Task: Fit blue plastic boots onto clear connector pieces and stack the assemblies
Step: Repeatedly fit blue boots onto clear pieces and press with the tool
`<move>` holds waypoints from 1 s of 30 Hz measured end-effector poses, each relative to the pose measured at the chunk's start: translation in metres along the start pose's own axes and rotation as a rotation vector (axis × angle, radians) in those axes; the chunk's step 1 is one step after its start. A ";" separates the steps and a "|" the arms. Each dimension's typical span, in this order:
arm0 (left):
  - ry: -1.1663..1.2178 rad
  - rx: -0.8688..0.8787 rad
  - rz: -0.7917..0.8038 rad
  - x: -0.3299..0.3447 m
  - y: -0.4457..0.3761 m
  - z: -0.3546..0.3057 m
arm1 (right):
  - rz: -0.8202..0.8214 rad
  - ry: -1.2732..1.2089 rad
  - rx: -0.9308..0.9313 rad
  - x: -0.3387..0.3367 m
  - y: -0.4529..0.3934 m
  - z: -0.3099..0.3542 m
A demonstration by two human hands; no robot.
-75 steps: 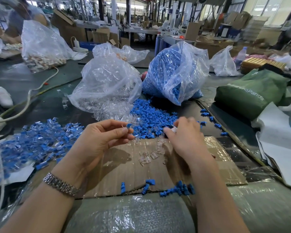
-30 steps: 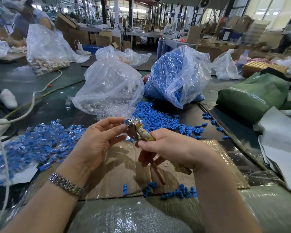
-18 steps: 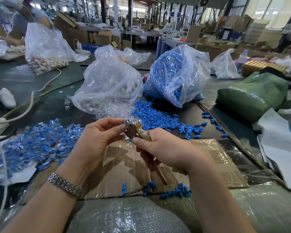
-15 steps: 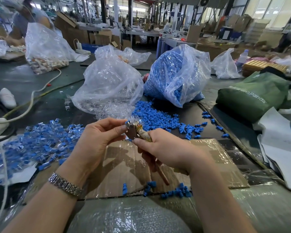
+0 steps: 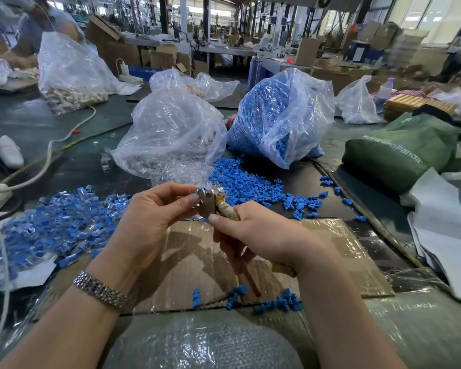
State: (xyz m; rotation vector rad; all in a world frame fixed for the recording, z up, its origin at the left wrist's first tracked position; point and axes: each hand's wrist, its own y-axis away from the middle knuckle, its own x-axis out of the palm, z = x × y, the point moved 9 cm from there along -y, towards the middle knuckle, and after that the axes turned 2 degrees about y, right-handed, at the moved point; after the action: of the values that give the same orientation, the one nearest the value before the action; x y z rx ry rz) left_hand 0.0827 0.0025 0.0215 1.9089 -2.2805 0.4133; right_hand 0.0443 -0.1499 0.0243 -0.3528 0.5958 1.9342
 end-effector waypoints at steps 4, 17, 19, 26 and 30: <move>-0.033 0.035 0.000 0.000 0.001 -0.005 | -0.005 0.036 -0.006 -0.002 0.000 0.004; -0.688 0.162 -0.288 -0.033 -0.002 -0.013 | -0.460 0.484 0.283 -0.088 0.007 -0.036; -0.995 0.208 -0.424 -0.038 0.003 -0.024 | -0.506 0.572 0.392 -0.097 0.009 -0.054; -1.425 0.253 -0.484 -0.036 0.008 -0.031 | -0.484 0.689 0.525 -0.089 0.005 -0.079; -1.267 0.323 -0.107 0.007 0.001 -0.006 | -0.568 0.786 0.435 -0.086 -0.004 -0.062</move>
State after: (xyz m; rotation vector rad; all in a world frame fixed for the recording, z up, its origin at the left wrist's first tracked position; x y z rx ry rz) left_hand 0.0800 -0.0019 0.0294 2.9822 -2.7811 -0.7296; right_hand 0.0827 -0.2487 0.0143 -0.8998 1.2402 1.0382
